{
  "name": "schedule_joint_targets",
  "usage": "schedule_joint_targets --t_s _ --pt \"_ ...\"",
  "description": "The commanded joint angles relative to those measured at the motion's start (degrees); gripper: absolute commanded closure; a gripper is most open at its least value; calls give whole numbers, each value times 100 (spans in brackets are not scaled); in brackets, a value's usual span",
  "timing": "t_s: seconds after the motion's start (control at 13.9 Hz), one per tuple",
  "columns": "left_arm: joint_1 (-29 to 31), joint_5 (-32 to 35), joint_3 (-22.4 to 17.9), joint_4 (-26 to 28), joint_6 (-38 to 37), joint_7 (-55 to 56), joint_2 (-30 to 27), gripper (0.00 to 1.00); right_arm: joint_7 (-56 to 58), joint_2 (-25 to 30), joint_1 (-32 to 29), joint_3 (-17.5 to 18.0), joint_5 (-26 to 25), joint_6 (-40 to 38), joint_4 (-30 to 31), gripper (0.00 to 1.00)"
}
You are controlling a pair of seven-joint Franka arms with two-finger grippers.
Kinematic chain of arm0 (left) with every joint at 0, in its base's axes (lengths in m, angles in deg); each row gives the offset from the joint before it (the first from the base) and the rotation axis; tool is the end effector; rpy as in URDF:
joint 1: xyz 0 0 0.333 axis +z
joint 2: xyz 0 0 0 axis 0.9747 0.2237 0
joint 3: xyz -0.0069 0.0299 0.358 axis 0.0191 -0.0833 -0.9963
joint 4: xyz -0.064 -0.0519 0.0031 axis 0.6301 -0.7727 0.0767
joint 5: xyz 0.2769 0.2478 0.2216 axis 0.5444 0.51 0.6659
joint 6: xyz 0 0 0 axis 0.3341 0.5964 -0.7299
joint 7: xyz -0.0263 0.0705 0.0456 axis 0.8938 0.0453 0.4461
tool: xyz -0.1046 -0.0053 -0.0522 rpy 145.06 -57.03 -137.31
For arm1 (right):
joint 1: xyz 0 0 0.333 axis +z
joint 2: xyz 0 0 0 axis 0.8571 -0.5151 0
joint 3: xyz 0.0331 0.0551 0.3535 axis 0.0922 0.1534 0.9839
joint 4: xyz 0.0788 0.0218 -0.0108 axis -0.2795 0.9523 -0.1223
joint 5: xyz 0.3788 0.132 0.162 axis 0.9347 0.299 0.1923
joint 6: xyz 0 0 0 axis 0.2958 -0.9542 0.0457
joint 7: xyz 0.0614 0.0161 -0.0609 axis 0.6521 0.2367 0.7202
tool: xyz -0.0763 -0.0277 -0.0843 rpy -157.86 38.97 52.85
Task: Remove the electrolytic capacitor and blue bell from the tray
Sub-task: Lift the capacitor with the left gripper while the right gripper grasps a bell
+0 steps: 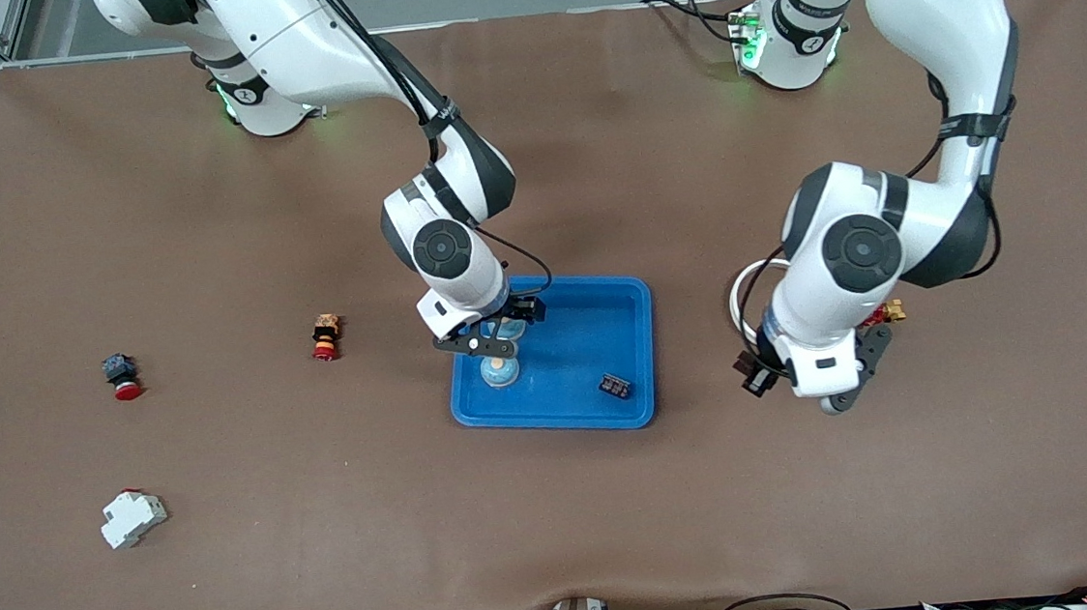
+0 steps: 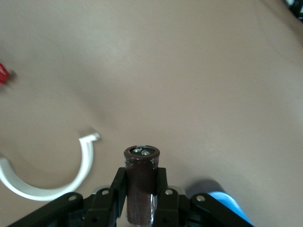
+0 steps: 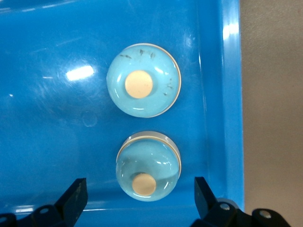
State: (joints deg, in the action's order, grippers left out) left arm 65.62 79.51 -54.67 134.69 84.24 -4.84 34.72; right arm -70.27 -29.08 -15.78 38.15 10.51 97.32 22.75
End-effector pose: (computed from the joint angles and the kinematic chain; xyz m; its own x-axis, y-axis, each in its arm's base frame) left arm 0.7148 -0.2416 0.3628 0.6774 0.7342 0.0454 0.7339 -0.6788 0.0256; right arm 0.5746 0.4721 0.2097 0.9722 -0.2082 -0.1072 -0.2177 -0.9723 -0.0856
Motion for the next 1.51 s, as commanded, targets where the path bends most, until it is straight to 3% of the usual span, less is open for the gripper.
schedule_joint_targets --t_s 0.0,0.43,0.65,0.72,0.87,1.08,1.23,1.3,1.44 --pt "222 109 35 184 -338 -337 -230 100 99 -138 38 -23 65 -35 -67 0" --pt "907 671 52 738 -260 -927 -116 100 99 -297 55 -23 91 9 -129 0" --pt "926 680 52 1045 -146 -909 -2 100 99 -323 55 -23 100 9 -138 0" --pt "917 672 52 1186 -58 -883 -2 100 99 -323 55 -23 100 9 -138 16" --pt "908 672 61 1529 283 -831 50 100 99 -332 55 -23 109 9 -155 36" --pt "943 671 52 1872 513 -813 77 100 99 -332 55 -23 109 -8 -190 79" --pt "961 672 52 1899 584 -813 200 100 108 -324 55 -23 118 -17 -199 87" --pt "961 663 61 1890 584 -795 209 89 117 -297 46 -23 118 -35 -251 87" --pt "970 654 52 1908 549 -795 218 30 134 -210 11 -14 109 -209 -278 87"
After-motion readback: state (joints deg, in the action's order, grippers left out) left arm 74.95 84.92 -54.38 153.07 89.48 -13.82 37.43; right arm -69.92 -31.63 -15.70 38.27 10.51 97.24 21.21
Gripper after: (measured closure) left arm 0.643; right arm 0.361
